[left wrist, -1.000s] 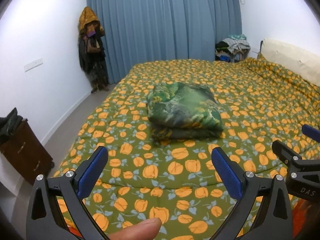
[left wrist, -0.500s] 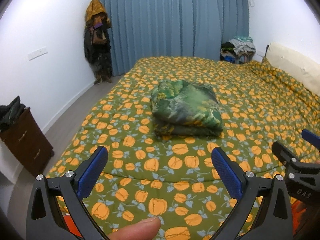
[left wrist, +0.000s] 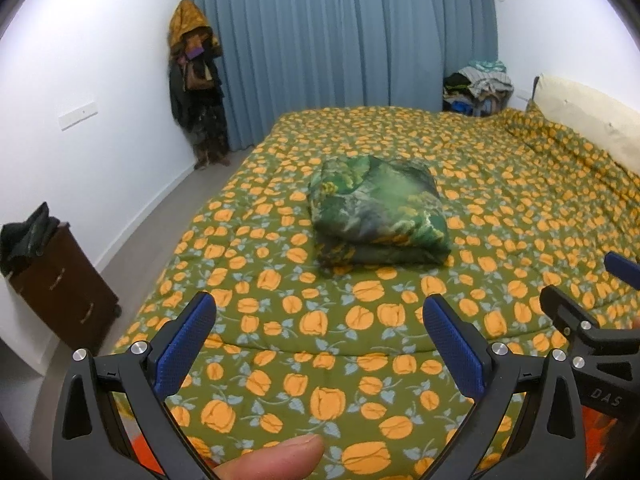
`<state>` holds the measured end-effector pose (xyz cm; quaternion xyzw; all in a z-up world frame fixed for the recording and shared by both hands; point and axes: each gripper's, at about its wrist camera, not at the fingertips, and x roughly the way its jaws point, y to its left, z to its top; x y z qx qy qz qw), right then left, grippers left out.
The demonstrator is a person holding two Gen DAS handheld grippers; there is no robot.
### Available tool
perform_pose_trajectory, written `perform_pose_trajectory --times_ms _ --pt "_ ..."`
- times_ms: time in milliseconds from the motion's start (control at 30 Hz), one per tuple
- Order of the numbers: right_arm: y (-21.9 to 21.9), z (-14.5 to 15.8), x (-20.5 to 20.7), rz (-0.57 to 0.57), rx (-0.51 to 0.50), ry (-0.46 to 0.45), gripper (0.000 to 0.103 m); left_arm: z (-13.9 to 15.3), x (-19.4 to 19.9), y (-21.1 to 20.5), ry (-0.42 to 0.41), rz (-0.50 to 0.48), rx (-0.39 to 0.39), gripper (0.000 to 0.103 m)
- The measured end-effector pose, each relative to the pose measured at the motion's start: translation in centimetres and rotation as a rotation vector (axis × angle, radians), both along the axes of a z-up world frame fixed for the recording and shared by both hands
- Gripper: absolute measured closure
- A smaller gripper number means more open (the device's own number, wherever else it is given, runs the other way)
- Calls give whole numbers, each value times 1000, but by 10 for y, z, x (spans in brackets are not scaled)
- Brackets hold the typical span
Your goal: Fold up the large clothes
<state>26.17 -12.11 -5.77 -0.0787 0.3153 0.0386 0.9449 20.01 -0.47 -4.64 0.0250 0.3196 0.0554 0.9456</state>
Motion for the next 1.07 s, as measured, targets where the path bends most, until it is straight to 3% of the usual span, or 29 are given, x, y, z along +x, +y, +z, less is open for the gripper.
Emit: perform_pose_trajectory --times_ms 667,1067 --pt "15 5 -10 22 -43 5 1 6 -2 5 1 17 -10 1" --pt "1 0 -9 5 -32 25 1 0 -1 -6 25 5 -20 0"
